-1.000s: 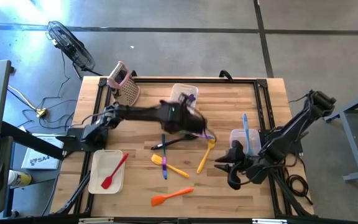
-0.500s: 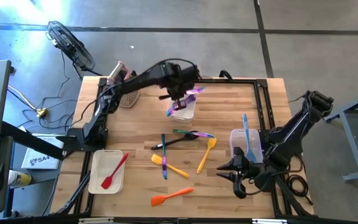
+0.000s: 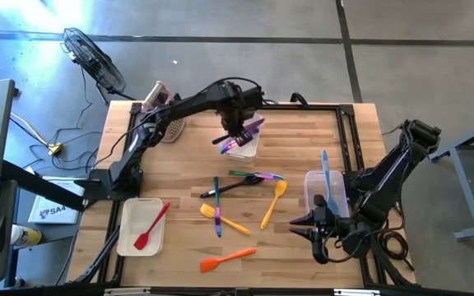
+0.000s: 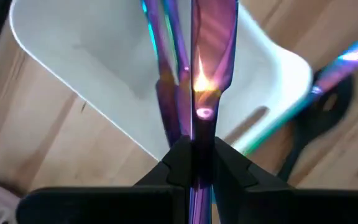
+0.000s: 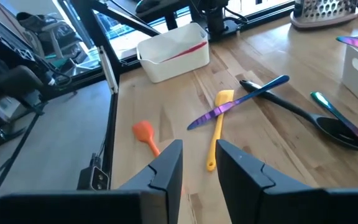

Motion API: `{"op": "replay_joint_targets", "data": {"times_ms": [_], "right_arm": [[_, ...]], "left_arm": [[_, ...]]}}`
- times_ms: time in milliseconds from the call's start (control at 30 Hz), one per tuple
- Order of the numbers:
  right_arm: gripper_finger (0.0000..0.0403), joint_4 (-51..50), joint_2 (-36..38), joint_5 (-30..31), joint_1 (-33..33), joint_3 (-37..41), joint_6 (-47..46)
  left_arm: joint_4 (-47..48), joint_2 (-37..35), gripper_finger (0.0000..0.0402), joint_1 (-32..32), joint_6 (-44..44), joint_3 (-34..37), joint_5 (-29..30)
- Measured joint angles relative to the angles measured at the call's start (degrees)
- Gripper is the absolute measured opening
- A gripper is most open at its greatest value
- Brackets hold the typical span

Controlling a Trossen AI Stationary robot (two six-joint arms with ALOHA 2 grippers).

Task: Pick & Place Kitchen Items
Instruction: Put the blue table knife into the top white bin

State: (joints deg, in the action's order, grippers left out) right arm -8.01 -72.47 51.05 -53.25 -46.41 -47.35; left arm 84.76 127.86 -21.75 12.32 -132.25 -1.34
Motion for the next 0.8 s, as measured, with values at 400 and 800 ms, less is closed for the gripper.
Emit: {"op": "replay_joint_targets", "data": {"times_ms": [400,800], "right_arm": [[0.0089,-0.9,0.0,0.1,0.0,0.0,1.1],[0.0089,-0.8,0.0,0.1,0.0,0.0,1.2]], "left_arm": [[5.4,3.8,0.0029,-1.1,1.3,0.1,-6.3],[4.9,3.6,0.0029,-3.3,4.5,0.1,-9.3]]}}
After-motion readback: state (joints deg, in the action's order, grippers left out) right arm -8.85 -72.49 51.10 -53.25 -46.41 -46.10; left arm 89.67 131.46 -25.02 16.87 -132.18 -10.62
